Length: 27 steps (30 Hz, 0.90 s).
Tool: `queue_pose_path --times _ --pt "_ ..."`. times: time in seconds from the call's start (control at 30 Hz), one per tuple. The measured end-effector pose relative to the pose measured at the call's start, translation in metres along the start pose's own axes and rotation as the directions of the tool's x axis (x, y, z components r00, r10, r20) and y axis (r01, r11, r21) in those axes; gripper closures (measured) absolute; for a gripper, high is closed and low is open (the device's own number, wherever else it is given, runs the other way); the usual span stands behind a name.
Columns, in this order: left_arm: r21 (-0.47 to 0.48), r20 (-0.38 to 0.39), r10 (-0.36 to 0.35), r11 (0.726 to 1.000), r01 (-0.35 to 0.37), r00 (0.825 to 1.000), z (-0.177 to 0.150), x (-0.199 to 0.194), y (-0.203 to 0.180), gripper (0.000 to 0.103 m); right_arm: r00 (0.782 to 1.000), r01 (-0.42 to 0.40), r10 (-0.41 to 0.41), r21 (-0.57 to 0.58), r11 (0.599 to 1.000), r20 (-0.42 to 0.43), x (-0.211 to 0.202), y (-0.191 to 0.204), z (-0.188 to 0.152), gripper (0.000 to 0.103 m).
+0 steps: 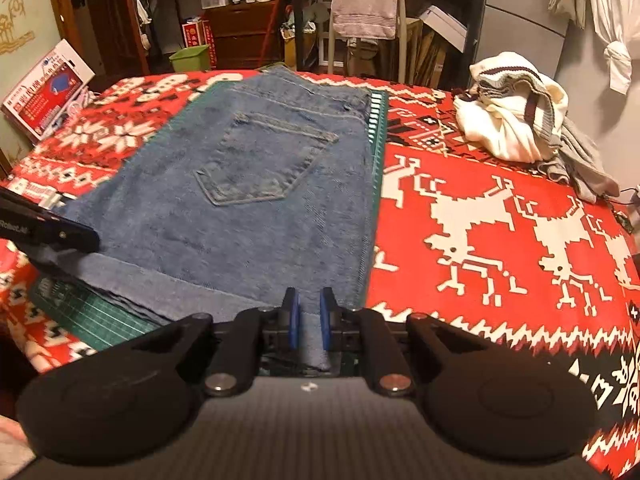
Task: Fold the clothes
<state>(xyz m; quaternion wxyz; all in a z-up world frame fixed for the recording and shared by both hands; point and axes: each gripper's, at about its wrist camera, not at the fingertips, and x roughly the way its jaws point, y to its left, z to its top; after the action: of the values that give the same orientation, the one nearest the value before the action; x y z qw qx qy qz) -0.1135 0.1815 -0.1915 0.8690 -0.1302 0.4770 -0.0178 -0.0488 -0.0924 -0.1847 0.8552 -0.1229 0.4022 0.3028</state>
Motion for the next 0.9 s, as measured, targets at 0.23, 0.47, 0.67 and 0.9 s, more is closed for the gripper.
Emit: queue_pose_path --times 0.23,0.47,0.67,0.9 --pt "0.058 -0.002 -0.02 0.998 0.02 1.0 0.005 0.012 -0.025 0.096 0.998 -0.07 0.07 -0.064 0.995 -0.003 0.01 0.029 0.011 0.091" --pt "0.102 -0.022 -0.003 0.995 0.005 1.0 -0.001 0.029 -0.035 0.095 0.997 -0.079 0.079 -0.031 0.996 -0.026 0.02 0.023 -0.003 0.084" --pt "0.065 -0.014 -0.011 0.998 0.012 1.0 -0.007 0.021 -0.022 0.091 0.997 -0.079 0.079 -0.008 0.997 -0.016 0.01 0.007 -0.014 0.084" --pt "0.08 -0.011 0.03 0.996 -0.029 0.999 -0.012 0.009 -0.015 0.091 0.996 -0.081 0.081 0.013 0.997 -0.028 -0.003 -0.005 -0.018 0.084"
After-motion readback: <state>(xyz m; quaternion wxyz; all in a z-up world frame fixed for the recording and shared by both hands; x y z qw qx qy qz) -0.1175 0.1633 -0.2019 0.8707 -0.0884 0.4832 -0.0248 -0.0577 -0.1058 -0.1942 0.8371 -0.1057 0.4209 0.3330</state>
